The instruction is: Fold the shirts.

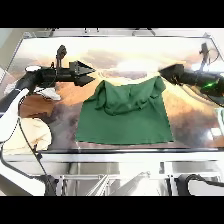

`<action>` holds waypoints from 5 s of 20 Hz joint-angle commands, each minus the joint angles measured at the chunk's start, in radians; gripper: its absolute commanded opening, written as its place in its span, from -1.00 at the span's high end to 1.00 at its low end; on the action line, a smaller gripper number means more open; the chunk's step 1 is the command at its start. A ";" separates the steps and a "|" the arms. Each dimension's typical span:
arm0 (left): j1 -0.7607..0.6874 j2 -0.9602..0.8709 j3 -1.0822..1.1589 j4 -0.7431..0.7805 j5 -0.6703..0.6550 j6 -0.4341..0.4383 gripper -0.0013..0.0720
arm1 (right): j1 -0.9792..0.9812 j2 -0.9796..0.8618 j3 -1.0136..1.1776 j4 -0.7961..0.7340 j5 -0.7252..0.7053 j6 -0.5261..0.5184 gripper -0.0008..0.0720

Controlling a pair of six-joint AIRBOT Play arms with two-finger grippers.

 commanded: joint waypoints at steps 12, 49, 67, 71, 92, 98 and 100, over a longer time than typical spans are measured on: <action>-0.273 -0.112 0.181 0.666 0.004 -0.456 -0.99 | -0.421 0.087 -0.498 -0.525 0.134 0.146 -0.71; 0.397 0.146 -0.308 0.299 -0.033 -0.326 0.06 | -0.229 -0.383 0.665 -0.550 0.507 0.403 -0.17; 0.127 0.066 -0.237 0.644 0.080 -0.319 0.06 | 0.205 0.063 -0.717 -0.111 -0.163 0.242 -0.13; 0.111 -0.017 -0.182 0.591 -0.001 -0.317 0.22 | 0.302 0.051 -0.714 0.063 -0.151 0.113 0.92; 0.205 0.876 -0.069 -0.832 -0.200 -0.010 0.90 | -0.557 0.691 0.322 0.398 0.332 0.253 0.92; 0.137 0.812 -0.357 -0.214 0.283 -0.016 0.90 | -0.076 0.505 0.173 -0.219 0.081 0.279 0.93; 0.098 0.694 -0.447 -0.189 0.401 0.042 0.90 | 0.037 0.353 0.130 -0.317 -0.010 0.278 0.93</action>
